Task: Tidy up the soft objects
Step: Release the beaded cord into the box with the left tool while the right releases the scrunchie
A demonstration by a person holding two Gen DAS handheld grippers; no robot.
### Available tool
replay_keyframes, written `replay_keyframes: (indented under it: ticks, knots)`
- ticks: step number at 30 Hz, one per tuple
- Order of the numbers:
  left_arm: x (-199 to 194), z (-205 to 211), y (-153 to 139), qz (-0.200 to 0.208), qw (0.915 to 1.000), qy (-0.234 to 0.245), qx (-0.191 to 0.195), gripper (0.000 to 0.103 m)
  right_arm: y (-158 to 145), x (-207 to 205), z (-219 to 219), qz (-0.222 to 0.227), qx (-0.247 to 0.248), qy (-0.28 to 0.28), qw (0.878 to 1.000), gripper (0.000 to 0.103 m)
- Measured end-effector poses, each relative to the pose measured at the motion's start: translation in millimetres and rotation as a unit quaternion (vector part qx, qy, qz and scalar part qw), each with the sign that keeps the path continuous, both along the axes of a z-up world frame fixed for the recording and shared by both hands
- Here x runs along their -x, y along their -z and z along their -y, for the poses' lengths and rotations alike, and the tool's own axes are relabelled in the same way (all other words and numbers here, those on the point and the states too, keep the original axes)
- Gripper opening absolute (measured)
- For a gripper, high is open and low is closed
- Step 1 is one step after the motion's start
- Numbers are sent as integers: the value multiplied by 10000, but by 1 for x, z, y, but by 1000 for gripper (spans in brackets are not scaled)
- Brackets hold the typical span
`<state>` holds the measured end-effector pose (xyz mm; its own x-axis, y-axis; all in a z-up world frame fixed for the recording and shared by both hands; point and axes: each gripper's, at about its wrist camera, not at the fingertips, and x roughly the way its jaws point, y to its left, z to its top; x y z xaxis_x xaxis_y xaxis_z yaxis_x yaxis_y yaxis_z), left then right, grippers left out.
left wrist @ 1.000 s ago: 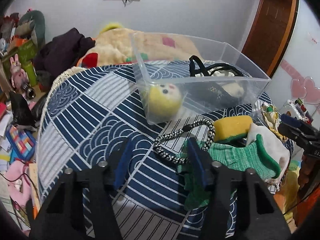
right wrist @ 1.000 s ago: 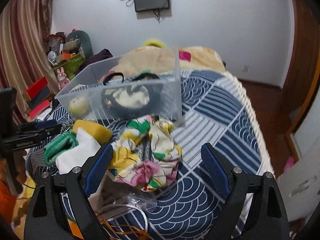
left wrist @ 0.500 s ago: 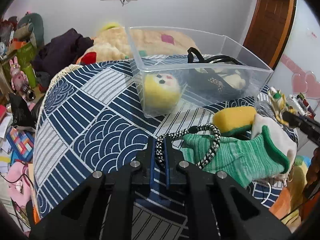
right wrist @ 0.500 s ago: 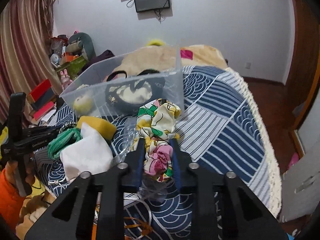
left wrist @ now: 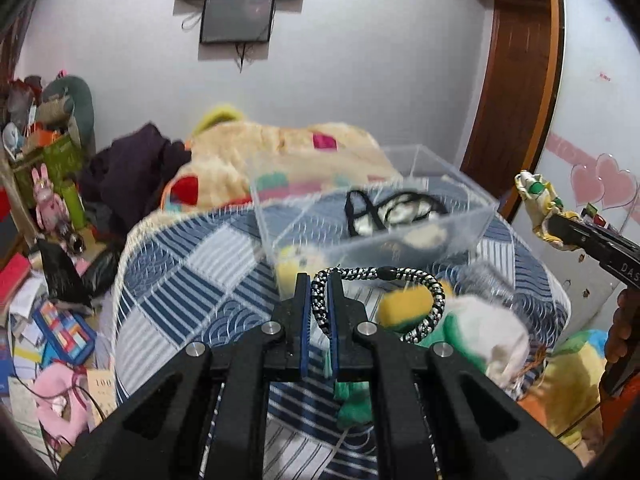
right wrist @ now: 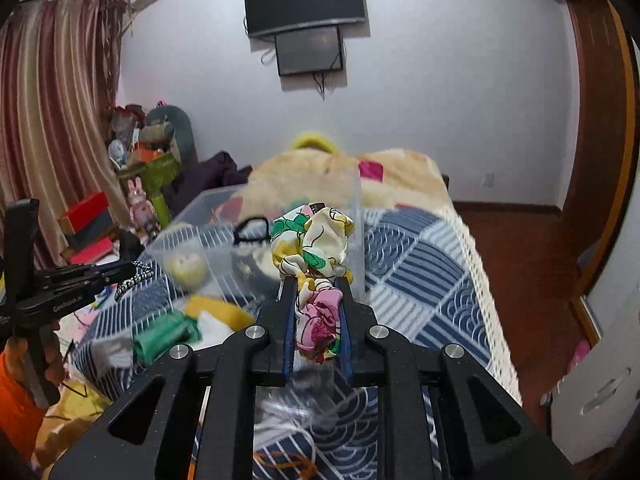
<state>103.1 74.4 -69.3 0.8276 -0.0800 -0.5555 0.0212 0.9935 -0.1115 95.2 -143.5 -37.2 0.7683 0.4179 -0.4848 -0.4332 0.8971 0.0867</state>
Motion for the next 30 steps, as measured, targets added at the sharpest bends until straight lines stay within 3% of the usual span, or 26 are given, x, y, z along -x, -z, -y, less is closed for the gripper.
replay_keyframes:
  ticks: [6, 12, 24, 30]
  knots:
    - [-17, 7, -22, 256, 9996, -48, -79, 7, -14, -15, -14, 173, -50, -89, 9998, 16]
    - [-46, 12, -26, 265, 9994, -133, -175, 7, -17, -38, -32, 197, 58, -173, 9996, 16]
    - [-111, 12, 2, -216, 9984, -401, -339, 7, 6, -88, -58, -267, 822, -53, 9962, 16]
    - [-125, 17, 17, -387, 9969, -421, -536, 7, 17, -91, -62, -413, 1078, -80, 9933, 16]
